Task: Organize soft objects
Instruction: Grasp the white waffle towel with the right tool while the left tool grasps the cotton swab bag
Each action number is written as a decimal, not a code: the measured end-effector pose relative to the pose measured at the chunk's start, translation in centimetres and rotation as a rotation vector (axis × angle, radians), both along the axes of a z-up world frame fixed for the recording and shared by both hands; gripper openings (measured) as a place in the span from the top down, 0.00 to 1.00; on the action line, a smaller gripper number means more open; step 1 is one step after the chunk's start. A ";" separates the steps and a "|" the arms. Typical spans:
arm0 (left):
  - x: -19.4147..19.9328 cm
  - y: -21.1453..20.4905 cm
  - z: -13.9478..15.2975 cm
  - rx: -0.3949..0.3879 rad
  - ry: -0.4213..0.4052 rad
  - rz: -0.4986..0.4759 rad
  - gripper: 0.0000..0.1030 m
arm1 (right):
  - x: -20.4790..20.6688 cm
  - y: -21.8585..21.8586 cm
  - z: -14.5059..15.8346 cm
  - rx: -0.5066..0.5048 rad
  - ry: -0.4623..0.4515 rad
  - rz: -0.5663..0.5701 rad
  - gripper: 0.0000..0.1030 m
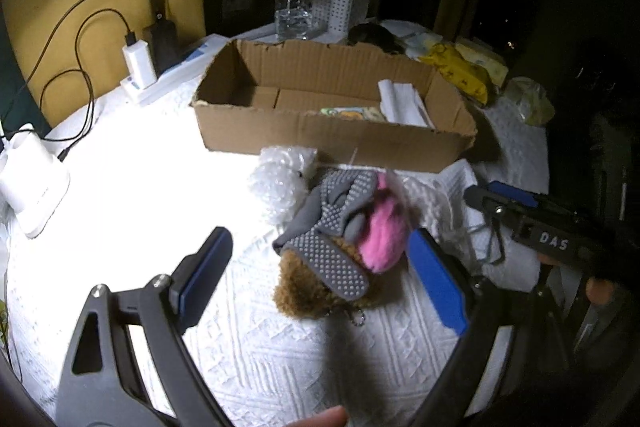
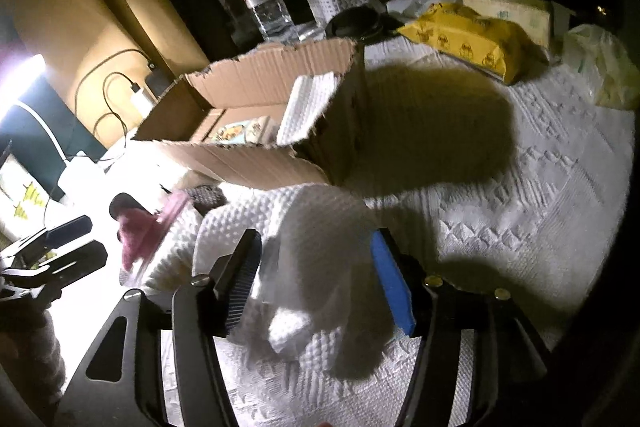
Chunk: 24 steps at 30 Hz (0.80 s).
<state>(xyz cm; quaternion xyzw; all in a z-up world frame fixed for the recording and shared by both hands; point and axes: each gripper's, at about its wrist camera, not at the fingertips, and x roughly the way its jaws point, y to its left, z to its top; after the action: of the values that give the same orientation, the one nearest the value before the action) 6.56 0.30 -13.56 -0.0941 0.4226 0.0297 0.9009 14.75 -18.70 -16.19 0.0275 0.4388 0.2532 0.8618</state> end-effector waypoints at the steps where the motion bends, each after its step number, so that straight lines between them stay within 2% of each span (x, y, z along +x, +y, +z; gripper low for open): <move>1: 0.0 -0.1 0.0 0.001 0.001 -0.001 0.12 | 0.1 0.1 -0.3 -0.004 0.005 0.001 0.39; 7: 0.1 -1.0 0.3 0.009 0.001 -0.014 0.12 | 0.4 0.6 -1.6 0.005 0.037 0.024 0.40; 8: 0.1 -1.3 0.4 0.012 0.000 -0.018 0.12 | 0.4 0.5 -1.6 0.007 0.035 0.028 0.42; 9: 0.1 -1.6 0.5 0.015 -0.002 -0.023 0.12 | 0.4 0.5 -1.6 0.005 0.032 0.034 0.47; 11: 0.0 -2.2 0.8 0.024 -0.006 -0.036 0.12 | 0.3 0.5 -1.7 0.018 0.043 0.060 0.77; 14: 0.1 -3.5 1.1 0.035 -0.008 -0.057 0.12 | 0.0 0.3 -1.8 0.022 0.041 0.072 0.88; 24: 0.9 -7.7 1.6 0.071 -0.010 -0.141 0.12 | -0.3 -3.8 -0.2 0.080 -0.006 0.028 0.90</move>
<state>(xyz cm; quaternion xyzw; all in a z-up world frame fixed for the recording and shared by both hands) 7.41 -7.44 -11.95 -0.0321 0.4224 -0.0195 0.9056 14.40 -22.46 -16.41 0.0550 0.4259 0.2829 0.8576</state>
